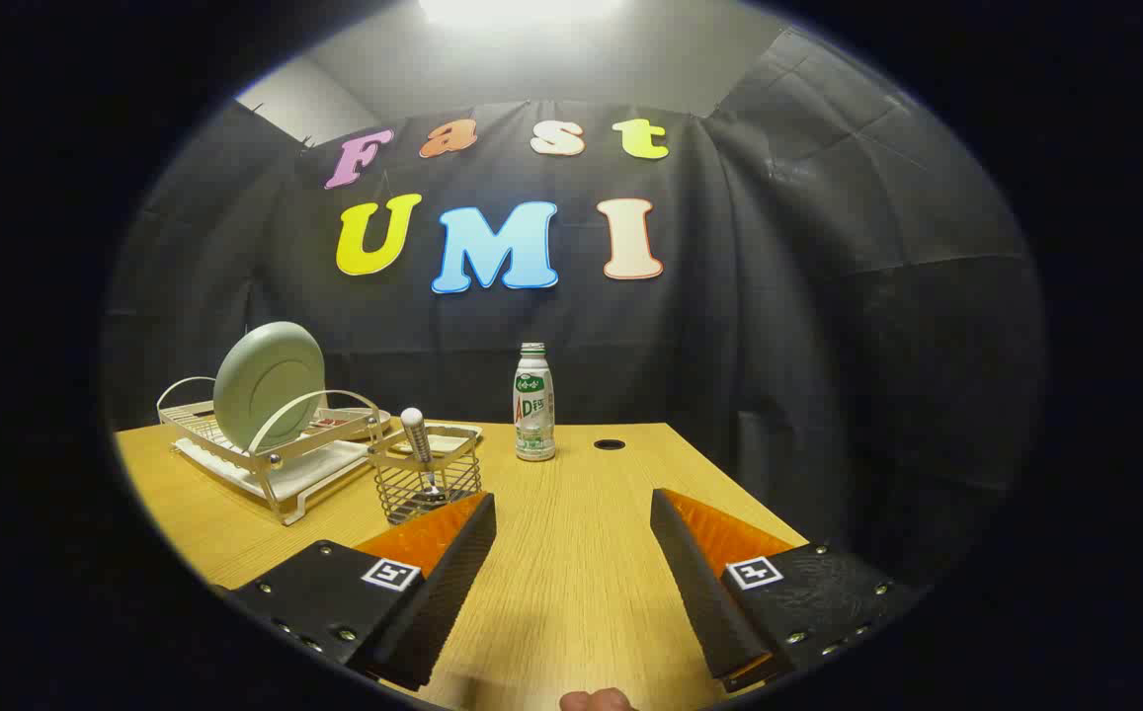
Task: Take the plate from the dish rack, then take the spoon from the basket and place it into the plate.
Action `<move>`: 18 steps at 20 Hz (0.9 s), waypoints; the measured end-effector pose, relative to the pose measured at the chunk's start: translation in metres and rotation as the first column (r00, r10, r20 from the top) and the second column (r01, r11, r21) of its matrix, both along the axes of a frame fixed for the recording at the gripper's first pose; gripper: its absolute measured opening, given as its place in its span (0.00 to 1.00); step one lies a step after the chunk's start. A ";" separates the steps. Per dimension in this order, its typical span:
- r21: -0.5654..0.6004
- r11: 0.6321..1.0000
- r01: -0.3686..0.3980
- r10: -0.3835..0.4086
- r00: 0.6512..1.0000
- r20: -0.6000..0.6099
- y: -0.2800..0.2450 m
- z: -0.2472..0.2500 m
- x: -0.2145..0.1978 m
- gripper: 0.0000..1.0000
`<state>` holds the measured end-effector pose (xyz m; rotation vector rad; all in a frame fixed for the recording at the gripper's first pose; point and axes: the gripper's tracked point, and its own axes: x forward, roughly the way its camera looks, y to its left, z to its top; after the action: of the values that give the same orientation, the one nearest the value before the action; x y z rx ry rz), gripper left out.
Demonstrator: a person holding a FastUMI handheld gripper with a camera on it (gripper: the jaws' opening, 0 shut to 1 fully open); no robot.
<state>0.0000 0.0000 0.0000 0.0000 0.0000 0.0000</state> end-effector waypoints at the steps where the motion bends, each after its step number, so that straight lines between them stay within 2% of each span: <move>1: 0.002 1.000 -0.002 0.002 1.000 -0.001 0.000 0.002 0.007 0.97; 5: 0.055 0.999 -0.001 0.002 1.000 -0.012 -0.005 0.006 0.057 0.97; 9: 0.056 0.998 0.000 0.000 1.000 0.001 -0.013 0.037 0.083 0.97; 14: 0.039 0.999 -0.006 0.004 0.999 0.035 -0.008 0.105 0.070 0.97; 18: 0.025 0.999 -0.023 0.022 0.999 0.046 0.016 0.158 0.046 0.97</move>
<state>0.0456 0.0157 0.1584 0.0255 -0.0456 0.0228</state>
